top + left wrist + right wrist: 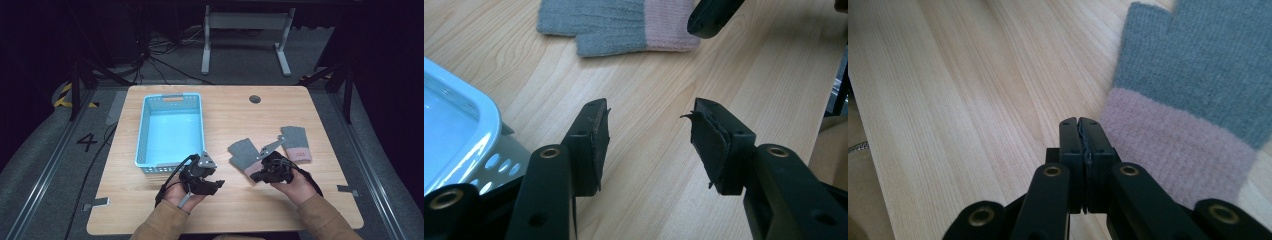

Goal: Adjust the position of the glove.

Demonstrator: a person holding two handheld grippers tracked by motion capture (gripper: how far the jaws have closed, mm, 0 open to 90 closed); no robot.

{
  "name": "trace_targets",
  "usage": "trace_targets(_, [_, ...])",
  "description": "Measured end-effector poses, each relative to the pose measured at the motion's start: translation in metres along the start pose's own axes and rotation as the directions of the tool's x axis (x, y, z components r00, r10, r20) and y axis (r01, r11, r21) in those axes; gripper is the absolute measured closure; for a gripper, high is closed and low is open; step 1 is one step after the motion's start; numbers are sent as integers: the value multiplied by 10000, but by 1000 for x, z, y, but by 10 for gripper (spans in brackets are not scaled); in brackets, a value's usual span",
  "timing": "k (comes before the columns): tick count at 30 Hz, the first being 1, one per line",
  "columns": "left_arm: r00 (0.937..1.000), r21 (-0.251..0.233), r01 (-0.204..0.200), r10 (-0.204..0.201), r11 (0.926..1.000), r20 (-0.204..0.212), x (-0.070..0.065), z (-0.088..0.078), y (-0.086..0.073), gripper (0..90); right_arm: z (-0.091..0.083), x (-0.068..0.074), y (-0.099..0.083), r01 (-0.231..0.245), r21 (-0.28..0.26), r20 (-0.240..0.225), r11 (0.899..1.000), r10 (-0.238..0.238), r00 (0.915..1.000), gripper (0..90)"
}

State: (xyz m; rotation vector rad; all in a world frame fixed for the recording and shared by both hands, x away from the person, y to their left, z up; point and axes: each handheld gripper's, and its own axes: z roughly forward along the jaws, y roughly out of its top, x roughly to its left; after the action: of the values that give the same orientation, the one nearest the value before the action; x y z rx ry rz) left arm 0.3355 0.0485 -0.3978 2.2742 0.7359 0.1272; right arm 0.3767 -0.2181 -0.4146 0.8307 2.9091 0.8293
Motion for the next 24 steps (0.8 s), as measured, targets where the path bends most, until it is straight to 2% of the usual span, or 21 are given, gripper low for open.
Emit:
trace_targets(10, [10000, -5, 8, -8, 10000, -26, 0, 0, 0, 486, 17, 5, 2, 316, 472, -25, 9984, -315, 9995, 889])
trace_targets(24, [10000, -13, -38, 38, 10000, -49, -1, 2, 1, 471, 17, 2, -2, 198, 602, 250, 9980, -213, 9995, 890])
